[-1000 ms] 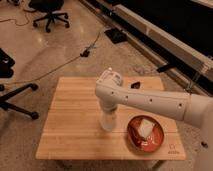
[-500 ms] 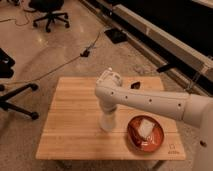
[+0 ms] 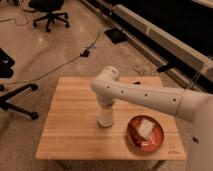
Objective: Place the ceramic cup over the eraser
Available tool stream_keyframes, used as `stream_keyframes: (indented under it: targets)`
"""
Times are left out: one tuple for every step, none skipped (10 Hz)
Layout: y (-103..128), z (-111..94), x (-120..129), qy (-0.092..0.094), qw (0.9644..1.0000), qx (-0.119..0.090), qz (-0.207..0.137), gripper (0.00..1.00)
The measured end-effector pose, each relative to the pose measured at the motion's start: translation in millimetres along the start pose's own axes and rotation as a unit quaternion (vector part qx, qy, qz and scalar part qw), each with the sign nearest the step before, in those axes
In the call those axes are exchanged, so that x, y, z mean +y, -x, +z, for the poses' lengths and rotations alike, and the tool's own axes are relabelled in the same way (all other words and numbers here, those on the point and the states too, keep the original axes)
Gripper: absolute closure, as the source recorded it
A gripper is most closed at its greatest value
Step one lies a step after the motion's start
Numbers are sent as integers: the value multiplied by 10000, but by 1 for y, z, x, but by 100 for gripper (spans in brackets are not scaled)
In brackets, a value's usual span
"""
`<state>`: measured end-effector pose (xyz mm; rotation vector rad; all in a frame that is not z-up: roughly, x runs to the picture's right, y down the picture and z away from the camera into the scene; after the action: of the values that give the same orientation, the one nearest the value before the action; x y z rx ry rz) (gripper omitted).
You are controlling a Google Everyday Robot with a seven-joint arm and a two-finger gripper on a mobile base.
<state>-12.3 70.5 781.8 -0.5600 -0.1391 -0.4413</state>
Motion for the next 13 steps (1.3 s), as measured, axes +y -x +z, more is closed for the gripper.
stream_keyframes:
  targets:
    - [-2, -8, -13, 35, 10000, 66, -8, 100]
    - [-4, -16, -26, 55, 9999, 138, -23, 100]
    - [-6, -23, -35, 72, 9998, 188, -19, 100]
    - [-11, -33, -46, 62, 9997, 254, -7, 100]
    - [-17, -42, -54, 55, 9995, 324, 6, 100]
    - [-24, -55, -70, 4, 9991, 428, 31, 100]
    - [-28, -62, -78, -32, 9988, 490, 54, 100]
    - [-39, -68, -84, -70, 9982, 579, 134, 100]
    - [-59, -72, -85, -101, 9972, 689, 273, 100]
    - [-69, -75, -86, -122, 9965, 750, 343, 100]
    - [-85, -79, -88, -154, 9952, 848, 453, 100]
    - [-97, -84, -89, -194, 9941, 926, 535, 100]
    - [-116, -96, -92, -262, 9919, 1048, 670, 100]
